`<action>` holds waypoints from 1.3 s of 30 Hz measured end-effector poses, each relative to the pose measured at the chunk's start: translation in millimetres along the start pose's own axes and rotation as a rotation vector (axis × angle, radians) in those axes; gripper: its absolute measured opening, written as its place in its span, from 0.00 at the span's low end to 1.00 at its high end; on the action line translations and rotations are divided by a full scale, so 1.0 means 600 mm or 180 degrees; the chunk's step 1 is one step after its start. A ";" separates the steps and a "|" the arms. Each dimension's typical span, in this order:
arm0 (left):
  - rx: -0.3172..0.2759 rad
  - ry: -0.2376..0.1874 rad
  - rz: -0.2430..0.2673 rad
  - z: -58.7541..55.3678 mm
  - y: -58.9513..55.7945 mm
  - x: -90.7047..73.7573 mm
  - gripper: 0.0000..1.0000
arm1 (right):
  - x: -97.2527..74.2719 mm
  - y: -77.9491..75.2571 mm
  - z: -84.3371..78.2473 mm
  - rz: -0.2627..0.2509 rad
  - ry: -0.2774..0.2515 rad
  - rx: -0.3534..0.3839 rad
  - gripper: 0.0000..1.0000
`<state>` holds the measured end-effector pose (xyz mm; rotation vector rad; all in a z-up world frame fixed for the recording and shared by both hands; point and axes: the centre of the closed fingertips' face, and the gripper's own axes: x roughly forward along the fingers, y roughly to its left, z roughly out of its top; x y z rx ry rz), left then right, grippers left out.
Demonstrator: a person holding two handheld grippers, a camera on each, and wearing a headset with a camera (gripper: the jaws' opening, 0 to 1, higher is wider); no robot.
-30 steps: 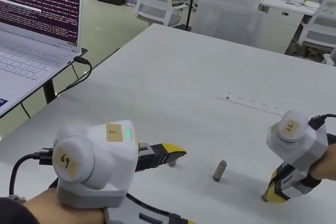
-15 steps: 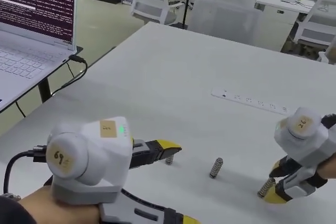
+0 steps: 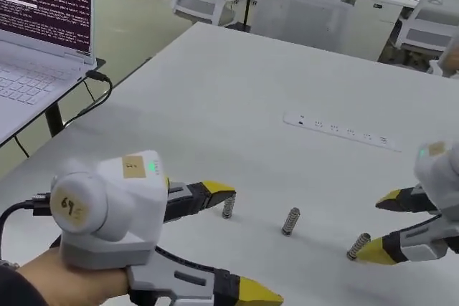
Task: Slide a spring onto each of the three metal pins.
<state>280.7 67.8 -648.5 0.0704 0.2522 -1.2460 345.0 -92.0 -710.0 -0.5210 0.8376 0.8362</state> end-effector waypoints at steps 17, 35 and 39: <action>-0.0080 0.0107 0.0140 -0.009 0.021 -0.008 0.83 | -0.050 0.048 0.004 -0.0349 -0.0967 0.0522 0.80; -0.0132 0.0016 0.0193 -0.028 0.063 -0.028 0.88 | -0.064 0.081 -0.024 -0.0782 -0.1151 0.0877 0.98; -0.0148 0.0030 0.0212 -0.039 0.067 -0.036 0.89 | -0.063 0.087 -0.035 -0.0880 -0.1161 0.0986 1.00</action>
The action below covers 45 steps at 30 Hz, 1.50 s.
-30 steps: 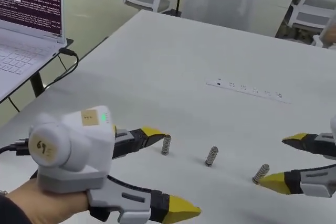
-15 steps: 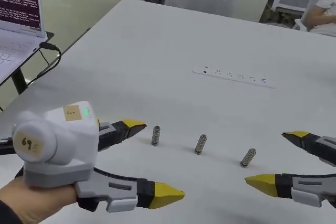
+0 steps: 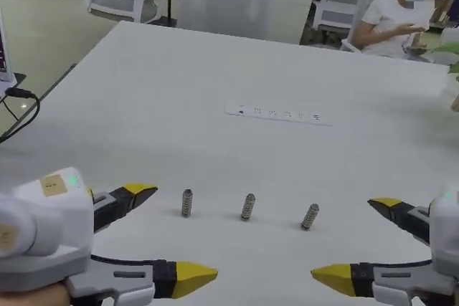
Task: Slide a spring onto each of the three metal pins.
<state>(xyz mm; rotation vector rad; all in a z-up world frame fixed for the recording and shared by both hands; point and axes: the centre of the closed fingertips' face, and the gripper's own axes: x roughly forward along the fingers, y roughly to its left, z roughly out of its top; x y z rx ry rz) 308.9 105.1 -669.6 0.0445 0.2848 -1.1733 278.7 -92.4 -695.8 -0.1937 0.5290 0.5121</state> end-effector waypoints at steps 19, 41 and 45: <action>-0.0144 0.0024 0.0395 -0.002 0.017 -0.022 0.88 | 0.008 -0.017 -0.006 0.0020 -0.0041 0.0004 0.99; -0.0141 0.0084 0.0505 0.003 0.037 -0.015 0.87 | 0.025 -0.019 0.007 0.0083 -0.0119 -0.0016 0.98; -0.0147 0.0098 0.0476 -0.001 0.043 -0.004 0.87 | 0.028 -0.023 0.000 0.0073 -0.0094 -0.0001 0.98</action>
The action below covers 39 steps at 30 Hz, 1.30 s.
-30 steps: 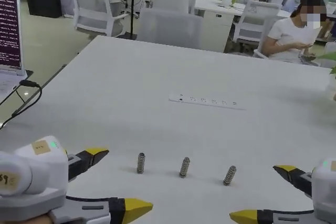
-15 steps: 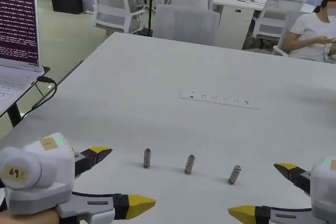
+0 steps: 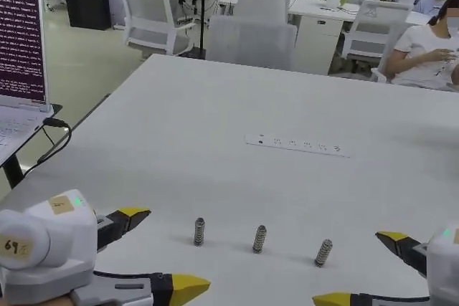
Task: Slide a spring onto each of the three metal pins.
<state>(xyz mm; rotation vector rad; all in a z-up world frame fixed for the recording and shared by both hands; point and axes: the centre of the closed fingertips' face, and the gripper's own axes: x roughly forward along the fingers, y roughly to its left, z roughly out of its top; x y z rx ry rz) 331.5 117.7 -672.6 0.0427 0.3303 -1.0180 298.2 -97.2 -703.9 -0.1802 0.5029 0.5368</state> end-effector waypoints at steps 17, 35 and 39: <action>-0.0036 0.0036 -0.0041 -0.008 0.001 0.014 0.87 | 0.004 -0.001 -0.012 0.0008 0.0023 0.0035 0.98; -0.0010 0.0061 -0.0040 -0.005 0.003 0.028 0.87 | 0.004 -0.012 -0.011 0.0005 0.0011 0.0012 0.97; 0.0009 0.0073 -0.0055 -0.003 0.002 0.028 0.87 | 0.002 -0.013 -0.009 -0.0009 -0.0003 0.0014 0.97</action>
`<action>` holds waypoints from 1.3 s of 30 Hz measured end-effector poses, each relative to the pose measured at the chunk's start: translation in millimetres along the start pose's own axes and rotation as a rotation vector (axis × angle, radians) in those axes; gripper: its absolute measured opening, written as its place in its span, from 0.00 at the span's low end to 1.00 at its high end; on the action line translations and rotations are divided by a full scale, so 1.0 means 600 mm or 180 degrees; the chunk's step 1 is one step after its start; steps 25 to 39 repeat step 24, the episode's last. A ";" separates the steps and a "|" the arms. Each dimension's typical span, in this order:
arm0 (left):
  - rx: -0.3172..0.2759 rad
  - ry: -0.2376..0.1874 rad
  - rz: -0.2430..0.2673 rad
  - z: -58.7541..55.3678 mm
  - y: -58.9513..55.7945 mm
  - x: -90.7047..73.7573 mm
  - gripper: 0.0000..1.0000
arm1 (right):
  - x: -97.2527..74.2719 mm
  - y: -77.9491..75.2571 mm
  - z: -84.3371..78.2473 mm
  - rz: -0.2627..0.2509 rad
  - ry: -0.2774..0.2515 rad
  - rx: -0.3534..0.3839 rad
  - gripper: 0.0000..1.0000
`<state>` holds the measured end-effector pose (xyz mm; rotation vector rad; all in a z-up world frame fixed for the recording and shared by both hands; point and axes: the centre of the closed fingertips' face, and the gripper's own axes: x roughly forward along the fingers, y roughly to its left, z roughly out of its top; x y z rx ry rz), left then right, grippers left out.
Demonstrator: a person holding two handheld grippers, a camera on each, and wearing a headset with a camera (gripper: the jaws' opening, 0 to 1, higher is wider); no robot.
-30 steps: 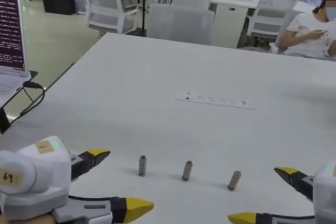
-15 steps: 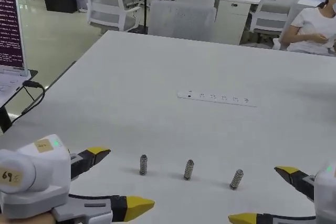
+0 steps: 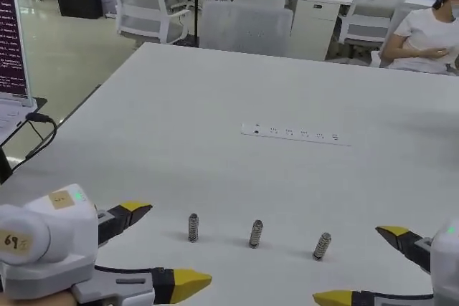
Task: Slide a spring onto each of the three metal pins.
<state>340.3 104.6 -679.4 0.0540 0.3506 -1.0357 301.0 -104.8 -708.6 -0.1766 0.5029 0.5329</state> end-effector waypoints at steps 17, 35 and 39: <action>-0.0015 -0.0028 -0.0005 0.003 -0.001 -0.001 0.87 | -0.002 0.002 0.002 -0.0009 0.0005 -0.0014 0.97; -0.0017 -0.0033 -0.0009 0.005 -0.003 0.000 0.86 | -0.002 0.001 0.003 -0.0006 0.0016 -0.0035 0.97; -0.0017 -0.0033 -0.0009 0.005 -0.003 0.000 0.86 | -0.002 0.001 0.003 -0.0006 0.0016 -0.0035 0.97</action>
